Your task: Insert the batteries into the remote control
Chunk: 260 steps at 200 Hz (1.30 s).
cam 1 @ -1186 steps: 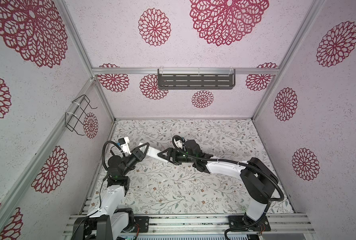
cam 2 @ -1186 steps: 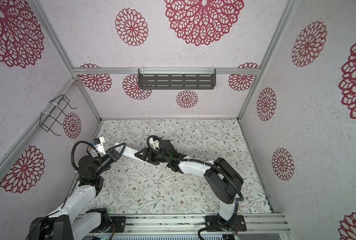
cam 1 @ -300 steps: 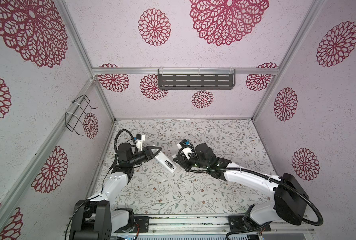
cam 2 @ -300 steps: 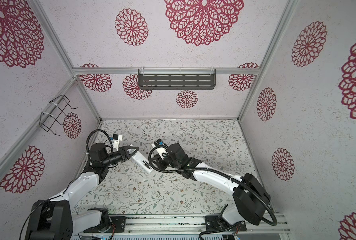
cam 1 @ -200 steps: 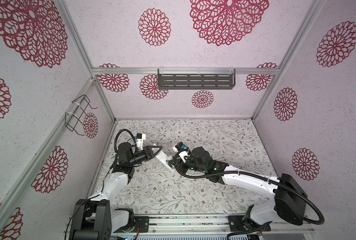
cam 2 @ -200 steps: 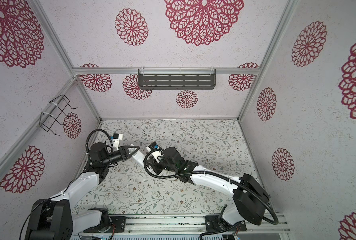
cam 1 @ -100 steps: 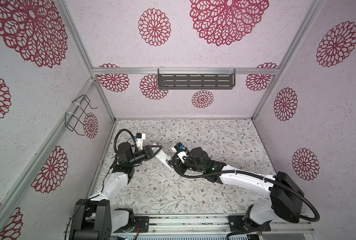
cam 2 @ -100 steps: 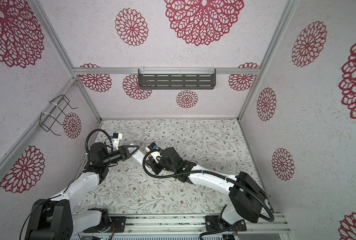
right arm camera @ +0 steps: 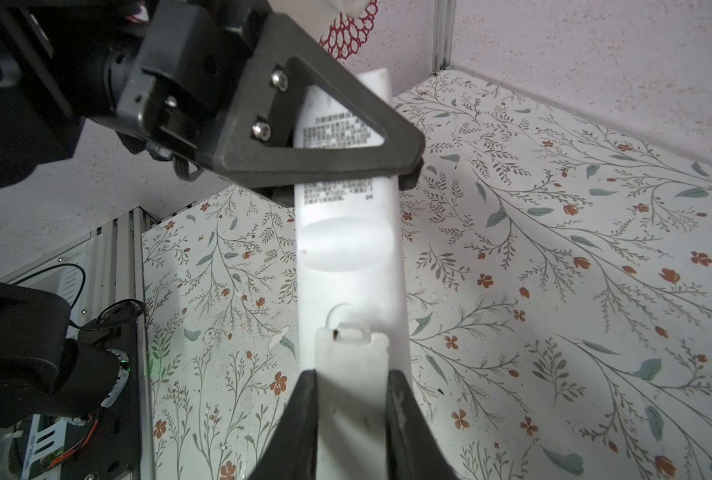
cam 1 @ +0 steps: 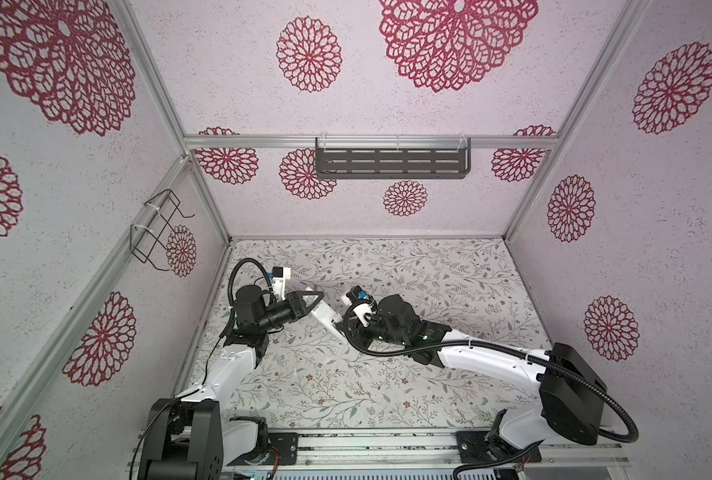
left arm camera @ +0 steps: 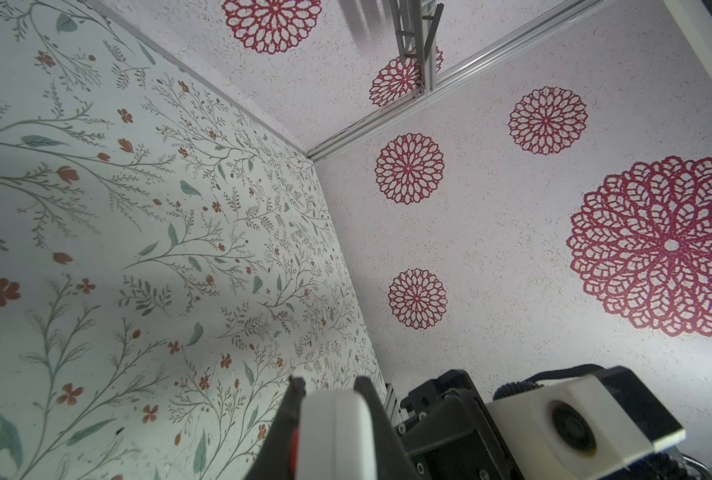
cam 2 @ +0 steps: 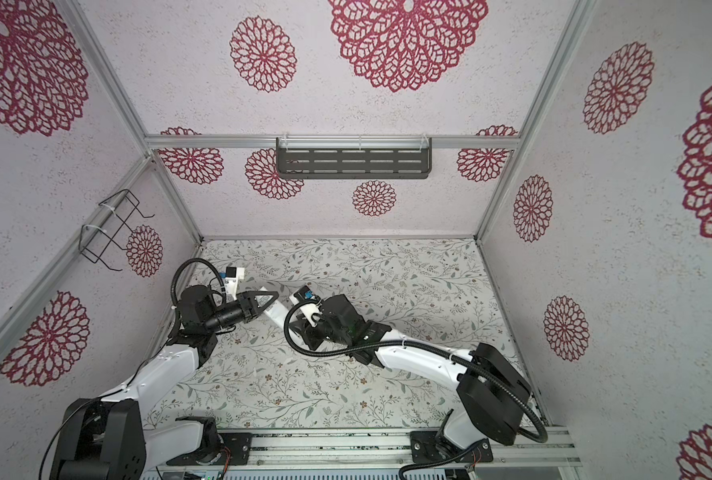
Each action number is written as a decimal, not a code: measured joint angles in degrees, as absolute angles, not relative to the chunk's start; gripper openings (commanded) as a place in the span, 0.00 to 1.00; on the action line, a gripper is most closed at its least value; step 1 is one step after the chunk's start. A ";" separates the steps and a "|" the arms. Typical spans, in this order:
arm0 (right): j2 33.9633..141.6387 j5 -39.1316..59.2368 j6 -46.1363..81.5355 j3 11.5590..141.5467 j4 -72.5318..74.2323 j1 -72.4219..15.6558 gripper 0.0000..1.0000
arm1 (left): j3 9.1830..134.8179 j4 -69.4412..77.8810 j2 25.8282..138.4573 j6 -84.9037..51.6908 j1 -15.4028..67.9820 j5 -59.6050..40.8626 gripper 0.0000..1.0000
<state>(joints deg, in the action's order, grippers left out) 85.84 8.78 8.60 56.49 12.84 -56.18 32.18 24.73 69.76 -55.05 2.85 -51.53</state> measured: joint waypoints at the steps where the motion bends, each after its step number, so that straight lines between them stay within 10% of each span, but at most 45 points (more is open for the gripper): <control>1: 85.84 8.78 8.58 56.49 12.80 -56.18 0.23 | 32.18 24.73 69.76 -55.05 2.83 -51.53 0.00; 260: 88.60 5.50 3.95 57.95 11.92 -57.65 0.36 | 31.09 26.20 69.76 -55.86 1.93 -51.66 0.00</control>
<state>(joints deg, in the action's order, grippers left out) 88.60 5.50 3.95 57.95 11.92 -57.65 31.09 26.20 69.76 -55.86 1.93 -51.66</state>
